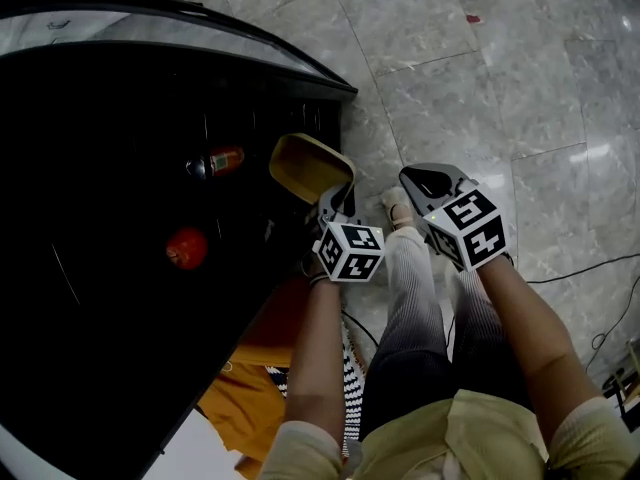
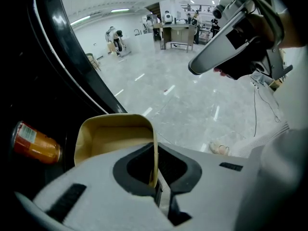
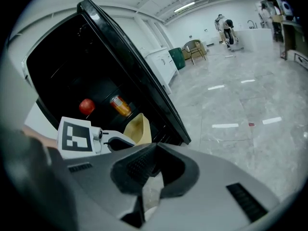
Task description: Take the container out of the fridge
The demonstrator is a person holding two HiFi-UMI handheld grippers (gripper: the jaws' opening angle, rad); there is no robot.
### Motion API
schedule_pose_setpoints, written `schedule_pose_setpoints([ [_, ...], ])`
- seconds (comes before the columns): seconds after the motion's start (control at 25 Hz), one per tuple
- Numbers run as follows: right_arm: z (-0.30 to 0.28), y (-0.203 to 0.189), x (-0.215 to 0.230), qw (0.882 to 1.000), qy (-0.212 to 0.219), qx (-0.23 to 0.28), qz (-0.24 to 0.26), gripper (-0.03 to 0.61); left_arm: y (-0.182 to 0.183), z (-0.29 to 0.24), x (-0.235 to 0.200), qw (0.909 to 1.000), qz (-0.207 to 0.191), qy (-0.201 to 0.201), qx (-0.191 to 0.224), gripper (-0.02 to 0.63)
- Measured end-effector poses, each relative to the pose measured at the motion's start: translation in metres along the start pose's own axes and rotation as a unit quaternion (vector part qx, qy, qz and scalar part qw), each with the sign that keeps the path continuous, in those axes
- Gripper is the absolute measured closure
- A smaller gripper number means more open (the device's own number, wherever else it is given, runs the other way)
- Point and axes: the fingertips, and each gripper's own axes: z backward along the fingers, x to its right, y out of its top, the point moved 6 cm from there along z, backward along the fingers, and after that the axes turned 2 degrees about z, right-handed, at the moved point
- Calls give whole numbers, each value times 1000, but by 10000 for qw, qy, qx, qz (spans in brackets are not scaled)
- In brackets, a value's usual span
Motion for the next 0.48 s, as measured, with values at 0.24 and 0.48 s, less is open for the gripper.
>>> schedule_pose_setpoints([
  [0.24, 22, 9, -8, 10000, -58, 38, 57, 549, 13, 25, 7, 9999, 43, 6, 136, 586],
  [0.48, 48, 24, -18, 9997, -53, 107, 197, 549, 20, 57, 17, 9999, -1, 24, 161, 586],
])
